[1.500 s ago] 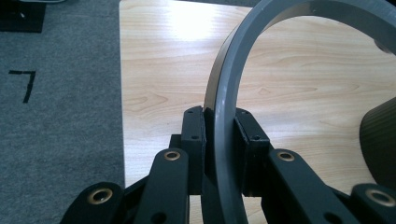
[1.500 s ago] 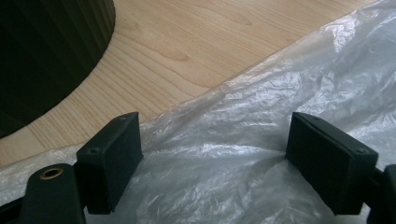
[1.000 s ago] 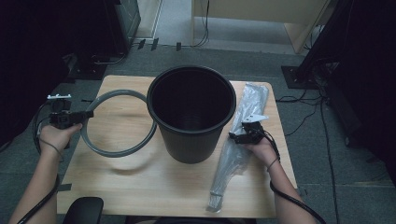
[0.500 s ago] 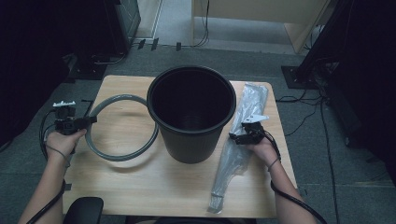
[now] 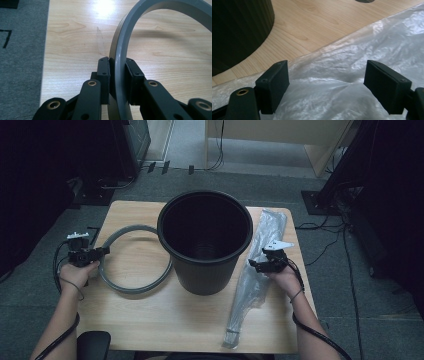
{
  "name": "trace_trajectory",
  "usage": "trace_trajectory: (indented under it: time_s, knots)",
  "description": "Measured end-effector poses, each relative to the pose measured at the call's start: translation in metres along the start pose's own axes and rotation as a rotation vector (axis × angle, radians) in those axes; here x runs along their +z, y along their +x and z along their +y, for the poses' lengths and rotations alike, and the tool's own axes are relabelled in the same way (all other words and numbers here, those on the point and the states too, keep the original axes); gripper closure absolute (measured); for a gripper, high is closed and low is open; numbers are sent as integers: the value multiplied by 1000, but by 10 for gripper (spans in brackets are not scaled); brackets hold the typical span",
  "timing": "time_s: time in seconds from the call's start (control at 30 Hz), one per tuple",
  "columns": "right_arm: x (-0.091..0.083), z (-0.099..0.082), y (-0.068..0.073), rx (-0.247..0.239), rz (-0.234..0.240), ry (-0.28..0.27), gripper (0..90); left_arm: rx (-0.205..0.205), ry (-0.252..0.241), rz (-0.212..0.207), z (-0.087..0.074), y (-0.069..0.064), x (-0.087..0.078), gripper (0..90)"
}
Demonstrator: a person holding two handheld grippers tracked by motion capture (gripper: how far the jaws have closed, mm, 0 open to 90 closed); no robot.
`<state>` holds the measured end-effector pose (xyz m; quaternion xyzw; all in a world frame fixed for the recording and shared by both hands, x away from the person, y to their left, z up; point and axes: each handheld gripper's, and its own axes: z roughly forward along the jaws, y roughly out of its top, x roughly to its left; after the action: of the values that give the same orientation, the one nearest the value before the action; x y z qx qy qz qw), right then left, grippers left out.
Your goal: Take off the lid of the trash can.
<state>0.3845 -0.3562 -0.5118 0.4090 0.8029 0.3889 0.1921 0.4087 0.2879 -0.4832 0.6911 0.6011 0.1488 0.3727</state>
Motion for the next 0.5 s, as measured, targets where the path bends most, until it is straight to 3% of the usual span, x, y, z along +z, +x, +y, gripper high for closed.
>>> trace_trajectory:
  time_s: [0.3, 0.5]
  knots:
    - [-14, -2, -16, 51, -46, -14, 215, 19, 11, 13, -8, 0, 12, 761]
    - [-20, -6, -24, 80, -65, -18, 212, 8, 15, 24, -13, 3, 15, 760]
